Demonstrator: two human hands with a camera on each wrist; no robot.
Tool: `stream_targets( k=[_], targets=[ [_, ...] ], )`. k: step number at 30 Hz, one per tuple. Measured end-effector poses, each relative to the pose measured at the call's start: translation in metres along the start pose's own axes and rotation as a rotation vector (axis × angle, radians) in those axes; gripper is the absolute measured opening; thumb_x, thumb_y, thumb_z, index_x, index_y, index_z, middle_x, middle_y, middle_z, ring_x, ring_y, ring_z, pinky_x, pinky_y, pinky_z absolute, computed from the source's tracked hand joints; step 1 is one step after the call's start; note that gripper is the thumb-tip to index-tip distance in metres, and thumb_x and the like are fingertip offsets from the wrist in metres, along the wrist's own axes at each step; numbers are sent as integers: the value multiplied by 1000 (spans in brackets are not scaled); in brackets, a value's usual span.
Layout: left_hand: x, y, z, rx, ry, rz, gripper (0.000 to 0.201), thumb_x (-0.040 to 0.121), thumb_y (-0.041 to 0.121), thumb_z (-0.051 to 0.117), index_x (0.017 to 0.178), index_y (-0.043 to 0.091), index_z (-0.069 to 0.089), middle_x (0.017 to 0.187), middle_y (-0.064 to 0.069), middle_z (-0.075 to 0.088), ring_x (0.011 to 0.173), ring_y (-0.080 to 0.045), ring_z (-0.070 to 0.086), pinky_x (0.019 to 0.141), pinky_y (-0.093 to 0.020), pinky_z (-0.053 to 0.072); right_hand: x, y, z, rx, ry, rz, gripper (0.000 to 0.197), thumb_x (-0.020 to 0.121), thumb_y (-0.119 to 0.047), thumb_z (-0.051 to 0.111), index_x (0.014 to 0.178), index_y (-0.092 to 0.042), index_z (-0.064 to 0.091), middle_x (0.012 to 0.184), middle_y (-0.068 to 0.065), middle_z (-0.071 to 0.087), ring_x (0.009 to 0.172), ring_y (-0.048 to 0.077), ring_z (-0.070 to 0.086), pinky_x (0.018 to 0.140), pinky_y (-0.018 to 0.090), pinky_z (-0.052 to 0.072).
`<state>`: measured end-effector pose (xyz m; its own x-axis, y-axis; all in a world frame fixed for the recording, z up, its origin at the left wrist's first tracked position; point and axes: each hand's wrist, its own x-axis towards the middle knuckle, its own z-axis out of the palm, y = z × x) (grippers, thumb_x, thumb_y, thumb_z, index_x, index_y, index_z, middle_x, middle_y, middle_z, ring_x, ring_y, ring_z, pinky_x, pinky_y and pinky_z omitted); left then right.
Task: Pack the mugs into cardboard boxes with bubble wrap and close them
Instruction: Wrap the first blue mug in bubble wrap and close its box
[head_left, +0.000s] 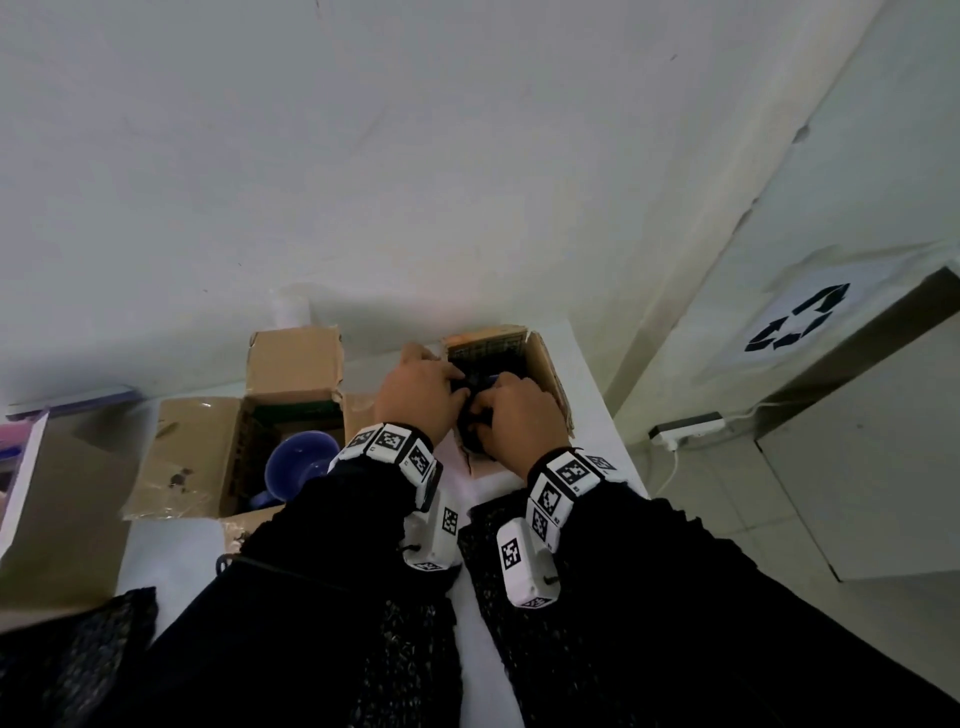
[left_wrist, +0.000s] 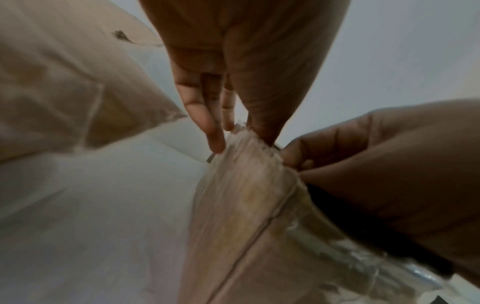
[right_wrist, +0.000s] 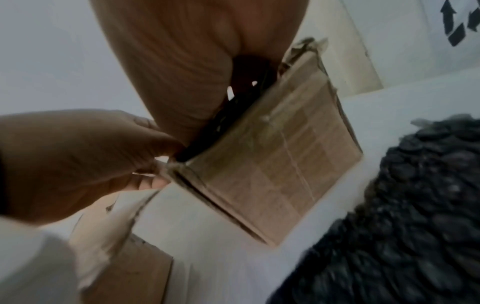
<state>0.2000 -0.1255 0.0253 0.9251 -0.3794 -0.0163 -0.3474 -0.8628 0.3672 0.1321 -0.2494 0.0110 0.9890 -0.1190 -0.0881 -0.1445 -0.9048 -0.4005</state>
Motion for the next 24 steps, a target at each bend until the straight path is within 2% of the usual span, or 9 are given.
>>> stream_targets(
  k=[2, 4, 7, 10, 15, 18, 20, 22, 24],
  targets=[
    [1, 1, -1, -86, 7, -7, 23, 81, 28, 70, 103, 21, 69, 114, -7, 53, 94, -28, 59, 82, -36, 49, -1, 0, 6, 147, 56, 62, 32, 79, -27, 68, 107, -19, 55, 111, 4, 56, 98, 26, 56, 77, 40, 48],
    [0, -1, 1, -129, 30, 4, 21, 81, 25, 69, 101, 20, 68, 109, -9, 56, 93, -28, 59, 79, -33, 46, -2, 2, 11, 193, 65, 65, 43, 77, -28, 70, 115, -18, 53, 116, 4, 56, 103, 25, 55, 80, 43, 49],
    [0, -6, 2, -182, 35, 31, 18, 85, 21, 62, 102, 20, 70, 107, -10, 60, 95, -28, 59, 80, -32, 45, -1, 7, 15, 97, 55, -24, 41, 81, -30, 66, 121, -21, 61, 119, 5, 54, 106, 27, 51, 83, 41, 46],
    [4, -14, 2, -220, 24, 64, 17, 87, 18, 59, 98, 22, 71, 105, -8, 61, 95, -26, 59, 83, -32, 45, -1, 9, 14, 5, 58, -77, 34, 84, -33, 61, 117, -25, 65, 115, 7, 51, 102, 29, 49, 79, 38, 41],
    [4, -23, 6, -230, -90, 105, 22, 93, 20, 54, 104, 25, 72, 116, -5, 46, 85, -19, 53, 85, -31, 45, 0, 6, 11, -199, -4, -81, 39, 87, -39, 50, 123, -26, 57, 117, 12, 43, 106, 34, 43, 77, 40, 38],
    [4, -24, 3, -127, -165, 137, 28, 95, 25, 47, 112, 26, 69, 126, -5, 38, 80, -23, 55, 84, -35, 49, 3, 3, 4, -242, -89, -78, 43, 89, -41, 49, 130, -31, 52, 122, 12, 42, 110, 34, 42, 82, 40, 38],
    [4, -22, -3, 34, -176, 174, 31, 95, 31, 42, 115, 30, 66, 125, -4, 40, 80, -25, 57, 75, -36, 49, 2, 6, 1, -117, -111, -70, 45, 87, -39, 54, 131, -31, 51, 121, 8, 47, 108, 31, 50, 84, 39, 43],
    [4, -20, -8, 197, -170, 224, 36, 95, 37, 36, 117, 31, 64, 119, -5, 47, 83, -27, 59, 66, -33, 45, -4, 12, 0, 100, -34, -19, 44, 82, -38, 62, 122, -24, 49, 114, 3, 56, 95, 26, 59, 76, 37, 49],
    [3, -18, -9, 258, -167, 255, 46, 89, 40, 28, 117, 30, 63, 112, -5, 56, 84, -27, 61, 65, -32, 46, -8, 15, 0, 109, -5, -2, 38, 80, -40, 65, 107, -19, 47, 100, 0, 60, 84, 24, 60, 65, 33, 45]
  ],
)
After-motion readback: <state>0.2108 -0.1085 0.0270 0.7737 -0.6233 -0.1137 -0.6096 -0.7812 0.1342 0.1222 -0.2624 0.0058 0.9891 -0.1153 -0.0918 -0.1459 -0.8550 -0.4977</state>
